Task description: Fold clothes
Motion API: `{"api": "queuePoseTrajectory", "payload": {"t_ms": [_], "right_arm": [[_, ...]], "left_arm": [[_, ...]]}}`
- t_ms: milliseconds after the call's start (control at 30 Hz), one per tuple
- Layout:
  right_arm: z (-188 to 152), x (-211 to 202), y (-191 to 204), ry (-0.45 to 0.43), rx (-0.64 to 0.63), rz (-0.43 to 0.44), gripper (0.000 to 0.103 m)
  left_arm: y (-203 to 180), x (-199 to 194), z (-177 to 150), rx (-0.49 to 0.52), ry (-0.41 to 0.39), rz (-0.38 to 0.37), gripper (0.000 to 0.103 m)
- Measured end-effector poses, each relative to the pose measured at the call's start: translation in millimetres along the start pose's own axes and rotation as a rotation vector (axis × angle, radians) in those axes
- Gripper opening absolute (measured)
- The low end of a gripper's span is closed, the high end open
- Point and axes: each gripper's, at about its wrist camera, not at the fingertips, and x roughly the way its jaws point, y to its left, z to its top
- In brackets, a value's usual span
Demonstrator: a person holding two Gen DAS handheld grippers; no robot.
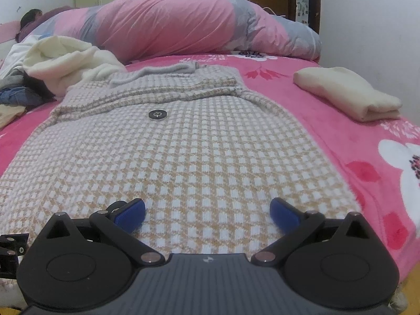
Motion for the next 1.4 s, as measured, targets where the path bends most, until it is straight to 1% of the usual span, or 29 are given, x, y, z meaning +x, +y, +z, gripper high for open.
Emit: {"api": "queuePoseTrajectory", "payload": {"t_ms": [133, 333, 533, 600, 667, 767, 867, 1000, 1067, 1133, 1167, 1233, 1333, 1400], "right_arm": [[0, 0, -2, 0.004, -0.008, 0.016, 0.103], [2, -1, -1, 0.017, -0.019, 0.017, 0.103], [-1, -4, -1, -0.013, -0.046, 0.020, 0.103], [1, -8, -5, -0.021, -0.026, 0.011, 0.103], [2, -16, -11, -0.047, 0.023, -0.009, 0.103], [2, -34, -28, -0.098, 0.126, 0.081, 0.103], [-3, -48, -45, -0.127, 0.228, 0.207, 0.103], [-15, -58, -64, -0.091, 0.375, 0.375, 0.103], [-25, -59, -70, -0.059, 0.459, 0.471, 0.100], [-33, -61, -74, -0.027, 0.529, 0.560, 0.095], [-38, -61, -74, -0.017, 0.554, 0.588, 0.094], [-48, -60, -74, 0.011, 0.616, 0.633, 0.087], [-58, -55, -79, 0.049, 0.693, 0.646, 0.081], [-63, -52, -82, 0.065, 0.730, 0.650, 0.080]], "left_arm": [[-1, 0, 0, -0.004, 0.001, 0.004, 0.103], [0, 0, 1, -0.007, 0.007, 0.010, 0.103], [-1, 0, 0, -0.009, 0.006, 0.013, 0.103], [-2, 0, 0, -0.010, 0.006, 0.014, 0.103], [-1, 0, 0, -0.010, 0.007, 0.016, 0.103], [-1, 0, -1, -0.011, 0.005, 0.016, 0.103], [-1, 0, -1, -0.014, 0.006, 0.013, 0.103], [0, 0, -1, -0.019, 0.005, 0.012, 0.103], [0, 0, -1, -0.020, 0.004, 0.012, 0.103], [0, 0, -2, -0.022, 0.002, 0.011, 0.103], [0, 0, -2, -0.024, 0.000, 0.009, 0.103], [3, -1, -2, -0.039, -0.007, -0.003, 0.103], [15, -7, -7, -0.099, -0.043, -0.046, 0.103], [24, -14, -12, -0.127, -0.082, -0.079, 0.103]]}}
